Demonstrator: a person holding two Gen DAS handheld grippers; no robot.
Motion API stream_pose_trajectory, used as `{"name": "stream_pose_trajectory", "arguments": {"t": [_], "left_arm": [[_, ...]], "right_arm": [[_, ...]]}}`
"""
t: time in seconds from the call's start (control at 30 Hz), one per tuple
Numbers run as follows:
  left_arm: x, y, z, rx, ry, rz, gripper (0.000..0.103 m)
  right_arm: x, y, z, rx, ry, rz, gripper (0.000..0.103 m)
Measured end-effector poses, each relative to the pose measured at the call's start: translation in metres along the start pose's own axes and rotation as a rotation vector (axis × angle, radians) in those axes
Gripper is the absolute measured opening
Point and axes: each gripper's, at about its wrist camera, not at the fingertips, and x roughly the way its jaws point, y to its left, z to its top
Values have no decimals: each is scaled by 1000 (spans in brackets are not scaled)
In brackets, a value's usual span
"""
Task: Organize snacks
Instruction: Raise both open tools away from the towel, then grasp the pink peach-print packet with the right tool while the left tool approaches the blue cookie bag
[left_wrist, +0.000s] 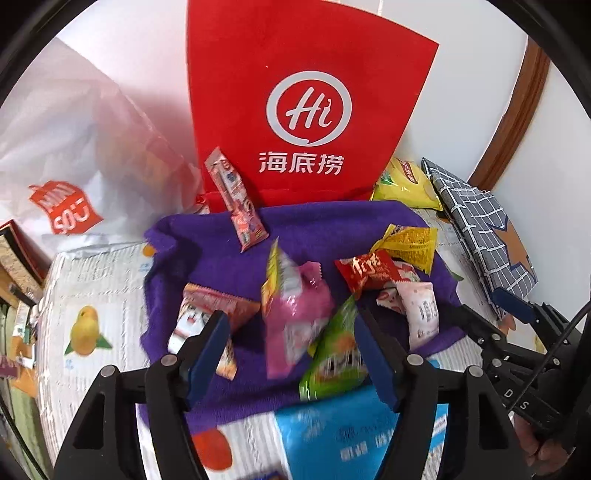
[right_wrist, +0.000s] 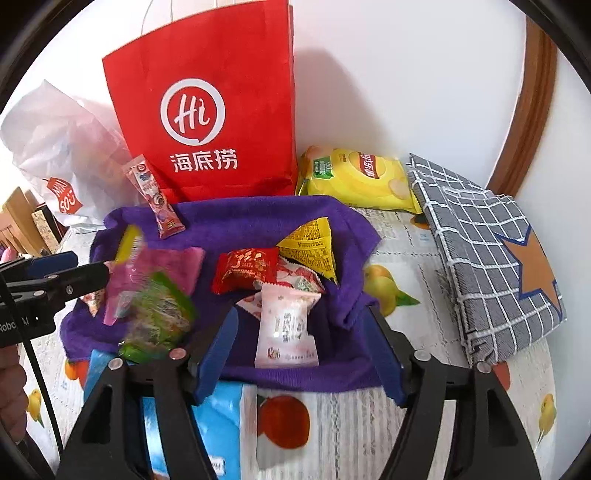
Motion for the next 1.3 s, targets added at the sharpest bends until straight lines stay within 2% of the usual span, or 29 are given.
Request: {"name": "stream_pose_trajectory", "arguments": {"t": [0.27,0.4,0.5,0.8,0.97,1.2,1.3], "left_arm": [[-39,0,-28,-27,-23,72,75],[-59,1,-45,-44,-47,94,79],[-73,0,-58,-44,-60,80,79],[-101,-4,-94,-39,-78,83,79],[-116,-7,-110,-44,-94,83,79],[-135,0,-129,-80,-115,71,79],[-139,12,-137,-108,-127,97,79]], "right_arm": [[-41,7,-19,-18,-16,1,87],[-66,9,-34,-19,-67,-47,97],[-80,10,-44,-33,-81,-100,98],[-114,1,-77,-1,-140,-66,98],[-128,1,-94,-8,-162,-76,98],[-139,-2,-111,17,-180,-2,97],[-138,1,-117,27,-158,18,97]]}}
